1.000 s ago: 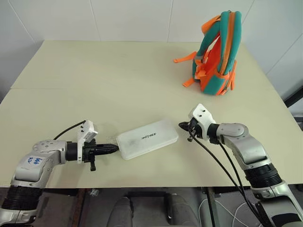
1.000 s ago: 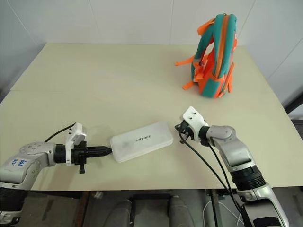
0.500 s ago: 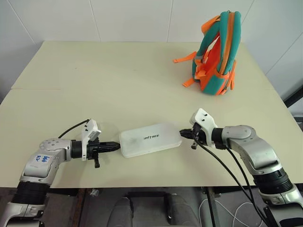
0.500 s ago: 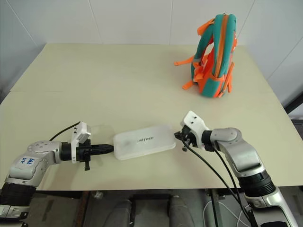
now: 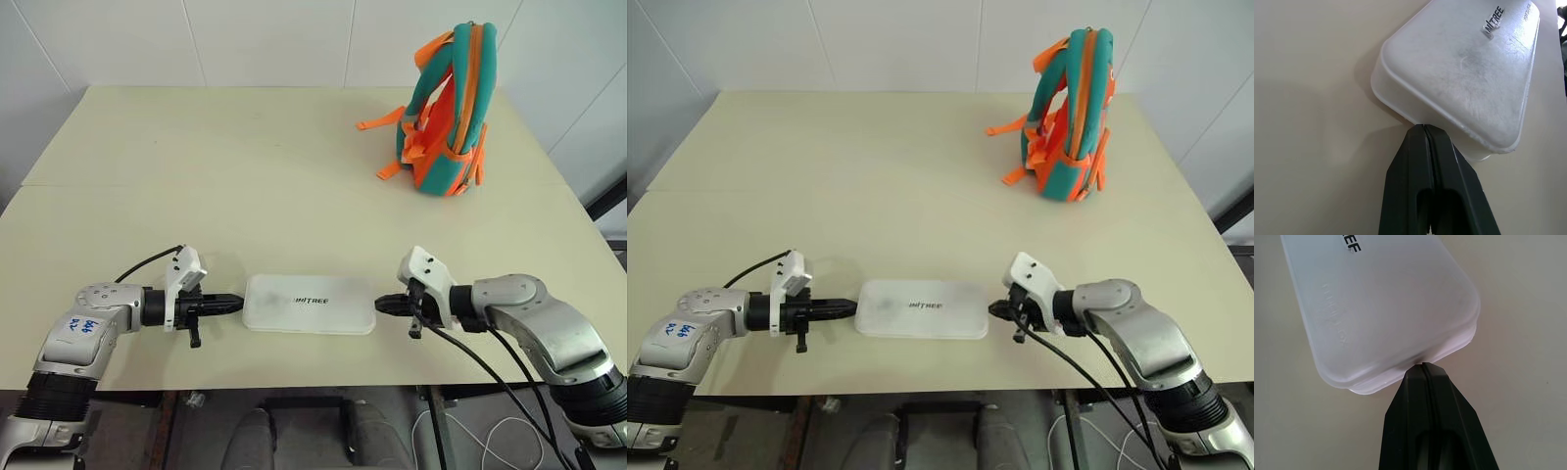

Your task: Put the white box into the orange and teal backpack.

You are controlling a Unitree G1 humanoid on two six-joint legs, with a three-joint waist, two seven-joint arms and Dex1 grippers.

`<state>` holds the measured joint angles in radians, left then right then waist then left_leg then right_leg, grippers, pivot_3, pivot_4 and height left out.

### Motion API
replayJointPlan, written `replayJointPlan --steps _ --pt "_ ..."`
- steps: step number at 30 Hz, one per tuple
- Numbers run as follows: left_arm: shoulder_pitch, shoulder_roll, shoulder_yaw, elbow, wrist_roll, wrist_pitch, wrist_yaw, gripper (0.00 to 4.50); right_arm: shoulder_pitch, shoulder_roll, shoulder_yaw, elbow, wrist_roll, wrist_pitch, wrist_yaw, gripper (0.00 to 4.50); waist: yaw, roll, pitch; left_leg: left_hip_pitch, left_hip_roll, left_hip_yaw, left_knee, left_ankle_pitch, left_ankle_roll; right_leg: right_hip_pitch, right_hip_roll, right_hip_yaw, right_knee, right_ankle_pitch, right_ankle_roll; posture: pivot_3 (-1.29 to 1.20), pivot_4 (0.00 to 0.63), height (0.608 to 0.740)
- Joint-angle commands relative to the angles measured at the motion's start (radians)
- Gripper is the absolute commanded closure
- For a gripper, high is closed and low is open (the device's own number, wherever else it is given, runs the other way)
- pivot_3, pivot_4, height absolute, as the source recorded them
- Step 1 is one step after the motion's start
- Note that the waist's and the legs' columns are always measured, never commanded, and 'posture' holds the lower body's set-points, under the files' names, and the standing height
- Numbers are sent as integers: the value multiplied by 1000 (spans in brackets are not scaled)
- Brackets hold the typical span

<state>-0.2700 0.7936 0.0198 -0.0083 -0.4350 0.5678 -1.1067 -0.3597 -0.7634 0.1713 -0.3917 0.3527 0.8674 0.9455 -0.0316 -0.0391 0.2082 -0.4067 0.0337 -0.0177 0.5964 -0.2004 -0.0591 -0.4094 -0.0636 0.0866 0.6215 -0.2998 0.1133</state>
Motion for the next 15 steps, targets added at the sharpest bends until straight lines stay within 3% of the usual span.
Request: replayJointPlan --steps 1,12,15 --pt "6 11 -7 -66 -14 10 -21 4487 6 -10 -8 -50 32 -6 15 4500 0 0 0 0 0 0 0 0 0 0 0 0 0 0 0 0 150 740" --pt "50 50 49 -119 -19 63 11 4487 31 -67 -26 -21 -6 -37 -6 4500 -1 0 0 0 0 1 0 -1 1 0 0 1 -1 0 0 0 150 740" --pt "61 109 63 -102 -8 79 -10 4487 49 -99 -48 -5 -13 -55 -9 4500 0 0 0 0 0 1 0 -1 1 -1 0 1 -1 0 0 0 150 740"
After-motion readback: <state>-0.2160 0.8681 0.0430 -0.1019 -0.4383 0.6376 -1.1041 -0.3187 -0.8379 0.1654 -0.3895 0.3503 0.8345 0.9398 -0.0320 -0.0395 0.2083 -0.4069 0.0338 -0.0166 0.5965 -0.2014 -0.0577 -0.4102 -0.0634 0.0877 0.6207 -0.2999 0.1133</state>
